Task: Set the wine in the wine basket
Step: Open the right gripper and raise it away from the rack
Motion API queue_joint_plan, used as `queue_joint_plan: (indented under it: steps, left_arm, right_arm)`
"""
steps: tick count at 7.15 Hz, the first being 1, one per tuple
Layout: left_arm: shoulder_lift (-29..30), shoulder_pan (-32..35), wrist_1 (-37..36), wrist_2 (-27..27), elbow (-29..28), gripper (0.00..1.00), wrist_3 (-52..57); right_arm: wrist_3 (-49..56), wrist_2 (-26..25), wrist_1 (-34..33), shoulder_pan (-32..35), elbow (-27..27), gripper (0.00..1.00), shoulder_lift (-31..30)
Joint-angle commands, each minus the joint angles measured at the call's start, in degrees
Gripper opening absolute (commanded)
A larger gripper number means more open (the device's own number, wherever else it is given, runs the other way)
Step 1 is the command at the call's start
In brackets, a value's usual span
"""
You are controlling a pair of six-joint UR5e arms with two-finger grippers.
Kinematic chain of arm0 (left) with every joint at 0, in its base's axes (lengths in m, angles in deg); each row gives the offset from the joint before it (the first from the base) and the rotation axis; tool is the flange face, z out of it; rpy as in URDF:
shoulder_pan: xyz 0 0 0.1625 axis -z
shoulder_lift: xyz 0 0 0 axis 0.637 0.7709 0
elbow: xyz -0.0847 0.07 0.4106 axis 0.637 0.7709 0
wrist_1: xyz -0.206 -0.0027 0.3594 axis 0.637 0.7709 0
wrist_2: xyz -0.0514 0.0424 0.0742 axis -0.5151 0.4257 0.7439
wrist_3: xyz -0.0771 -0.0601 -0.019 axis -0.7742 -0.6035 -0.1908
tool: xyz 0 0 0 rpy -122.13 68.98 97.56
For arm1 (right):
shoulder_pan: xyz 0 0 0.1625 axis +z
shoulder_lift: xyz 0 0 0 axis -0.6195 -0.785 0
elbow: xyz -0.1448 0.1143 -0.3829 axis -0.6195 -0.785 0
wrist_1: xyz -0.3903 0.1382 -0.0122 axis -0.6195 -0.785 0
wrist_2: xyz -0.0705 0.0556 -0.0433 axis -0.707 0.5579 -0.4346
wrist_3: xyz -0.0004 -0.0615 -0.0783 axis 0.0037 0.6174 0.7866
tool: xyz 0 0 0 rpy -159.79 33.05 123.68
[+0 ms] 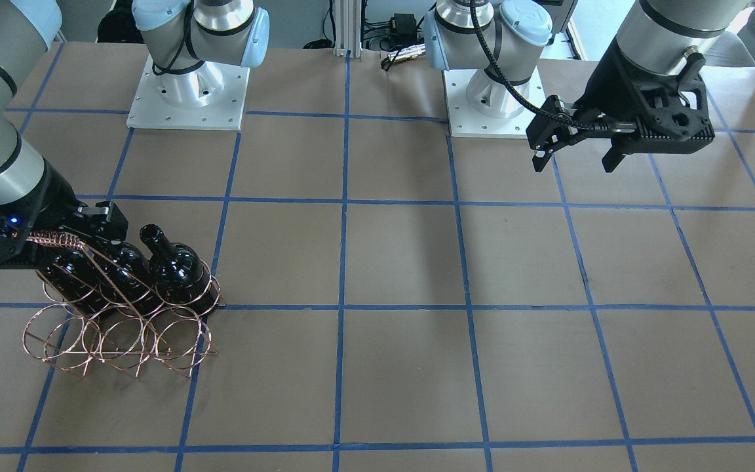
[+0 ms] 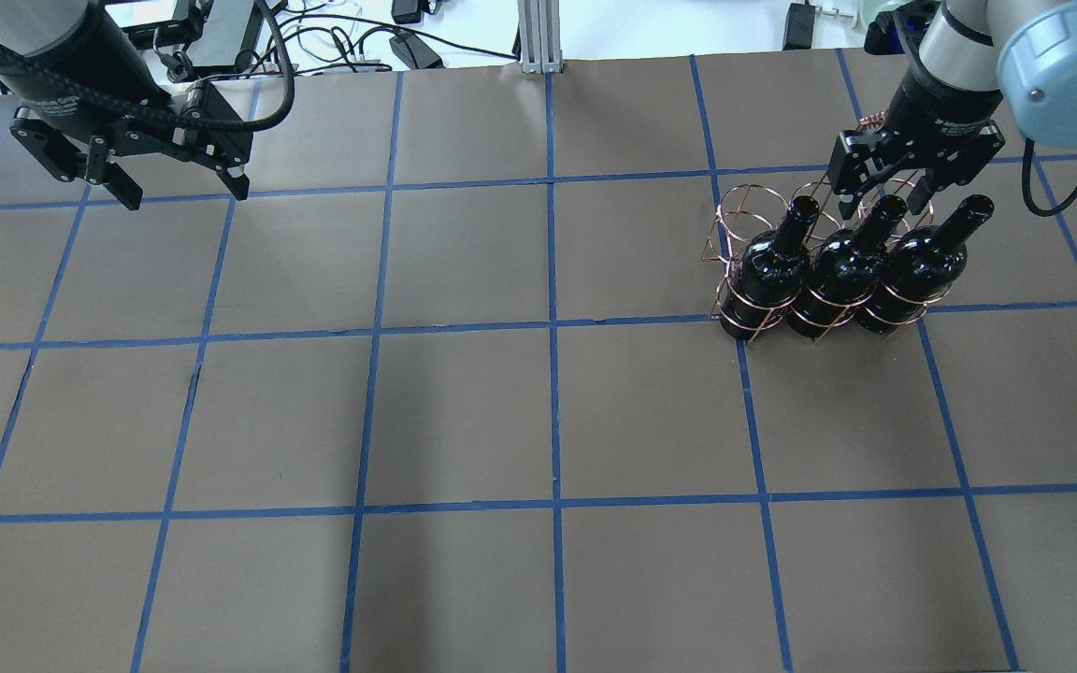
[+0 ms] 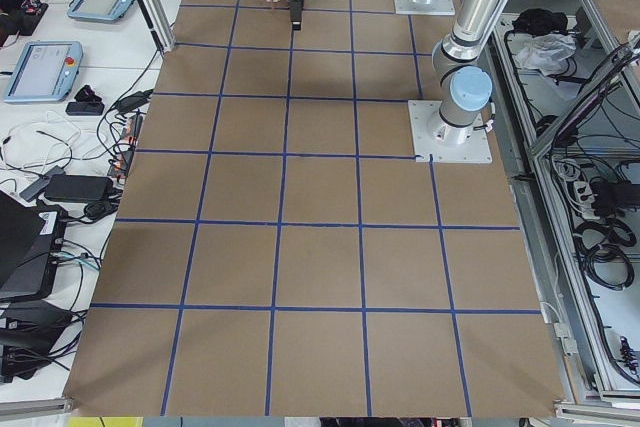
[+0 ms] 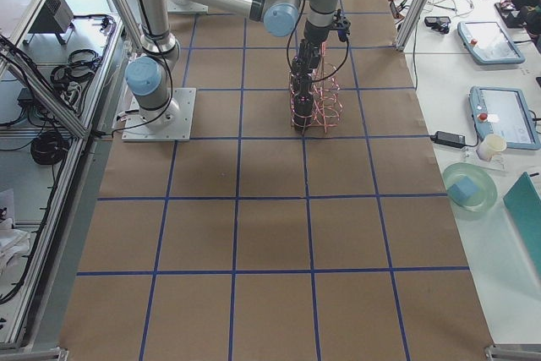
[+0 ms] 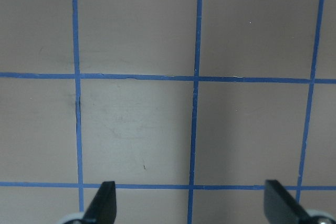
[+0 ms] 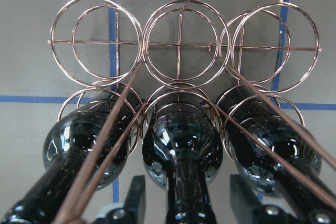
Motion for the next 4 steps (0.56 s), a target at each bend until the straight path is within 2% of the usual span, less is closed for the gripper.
queue_joint_plan:
  steps: [1,2,4]
  left_arm:
    - [-0.05,-0.07,-0.02,0.00,0.00,1.00,0.00]
    - [-0.06,-0.07,-0.11,-0.35,0.00,1.00,0.00]
    - [-0.14,0.10,-0.19,-0.09,-0.09,1.00,0.00]
  right_arm:
    - [-0.80,-1.44,3.69,2.54,-4.47,1.00,-2.12]
    - [-6.02,-2.24,6.94,7.00,-5.37,1.00,-4.31]
    - [-10.62,-1.63,8.81,13.26,-5.73,1.00,-7.66]
